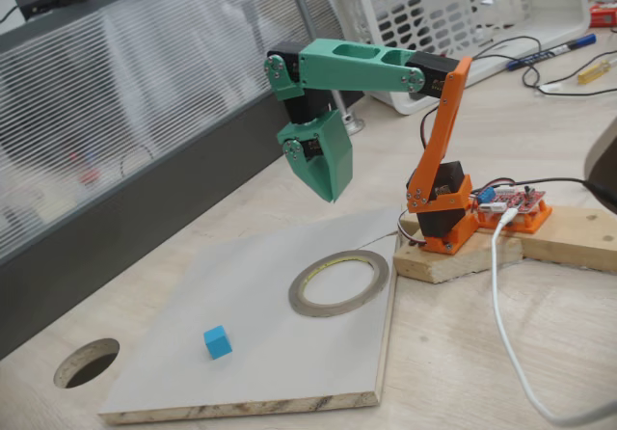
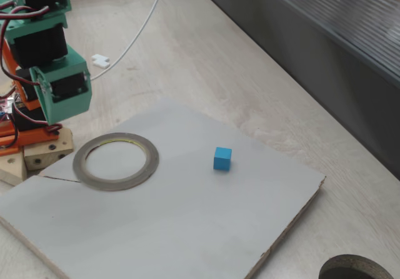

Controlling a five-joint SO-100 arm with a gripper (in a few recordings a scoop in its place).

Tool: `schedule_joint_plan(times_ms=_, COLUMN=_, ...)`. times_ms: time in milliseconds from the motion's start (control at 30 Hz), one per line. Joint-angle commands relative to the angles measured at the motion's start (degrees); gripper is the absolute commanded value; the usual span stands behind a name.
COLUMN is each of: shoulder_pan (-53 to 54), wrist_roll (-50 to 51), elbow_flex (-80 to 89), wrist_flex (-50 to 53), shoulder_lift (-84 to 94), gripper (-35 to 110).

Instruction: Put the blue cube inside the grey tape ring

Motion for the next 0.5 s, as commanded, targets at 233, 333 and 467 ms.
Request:
schedule_joint_plan(times_ms=233, shoulder_pan=0.26, wrist_roll=0.09, elbow_flex=-0.44, wrist_flex=0.88, shoulder_lift=0.88, gripper=3)
schedule_joint_plan(times_ms=333, shoulder_pan=0.62, wrist_roll=0.26, elbow_flex=-0.44, wrist_flex=0.88, shoulder_lift=0.88, gripper=3)
schedule_joint_plan(times_ms=467, shoulder_pan=0.79, wrist_roll=0.18, elbow_flex=-0.44, wrist_flex=0.88, shoulder_lift=0.88, gripper=3)
